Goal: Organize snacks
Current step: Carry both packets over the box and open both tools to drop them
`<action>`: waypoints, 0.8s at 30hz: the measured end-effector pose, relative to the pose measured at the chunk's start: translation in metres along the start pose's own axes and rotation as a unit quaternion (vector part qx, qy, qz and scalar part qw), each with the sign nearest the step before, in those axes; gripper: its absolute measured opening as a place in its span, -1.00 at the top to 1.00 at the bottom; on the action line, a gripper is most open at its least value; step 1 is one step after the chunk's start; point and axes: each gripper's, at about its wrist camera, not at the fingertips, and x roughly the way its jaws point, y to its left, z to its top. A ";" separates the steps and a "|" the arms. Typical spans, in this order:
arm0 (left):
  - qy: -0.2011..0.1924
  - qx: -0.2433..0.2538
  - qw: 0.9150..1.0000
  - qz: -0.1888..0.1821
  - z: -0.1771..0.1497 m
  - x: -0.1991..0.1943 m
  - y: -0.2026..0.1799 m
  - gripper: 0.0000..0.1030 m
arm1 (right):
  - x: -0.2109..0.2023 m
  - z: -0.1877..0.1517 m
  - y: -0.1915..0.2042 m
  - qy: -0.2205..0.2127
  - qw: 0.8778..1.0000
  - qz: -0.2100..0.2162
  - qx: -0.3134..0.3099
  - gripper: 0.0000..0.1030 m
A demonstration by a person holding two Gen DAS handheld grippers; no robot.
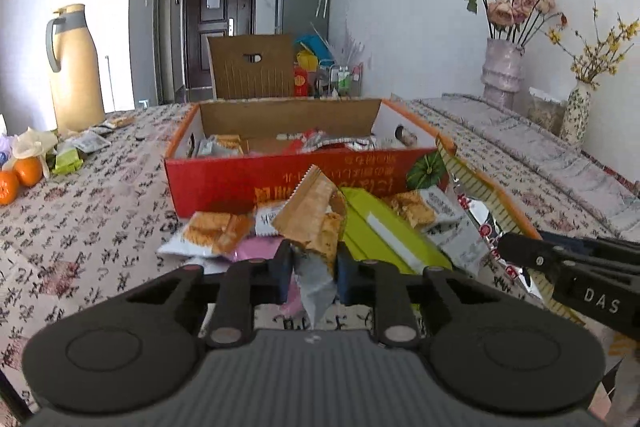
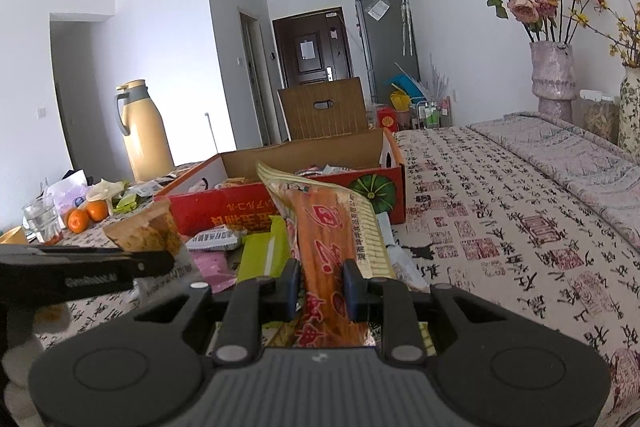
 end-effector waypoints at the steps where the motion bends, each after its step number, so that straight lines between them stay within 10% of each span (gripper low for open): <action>1: -0.003 0.000 1.000 0.001 0.003 0.000 0.001 0.57 | 0.001 0.002 0.000 -0.002 1.000 -0.001 0.000 0.58; 24: -0.075 -0.001 0.997 0.029 0.097 0.054 0.019 0.57 | 0.099 0.091 -0.005 -0.056 0.997 -0.012 -0.041 0.58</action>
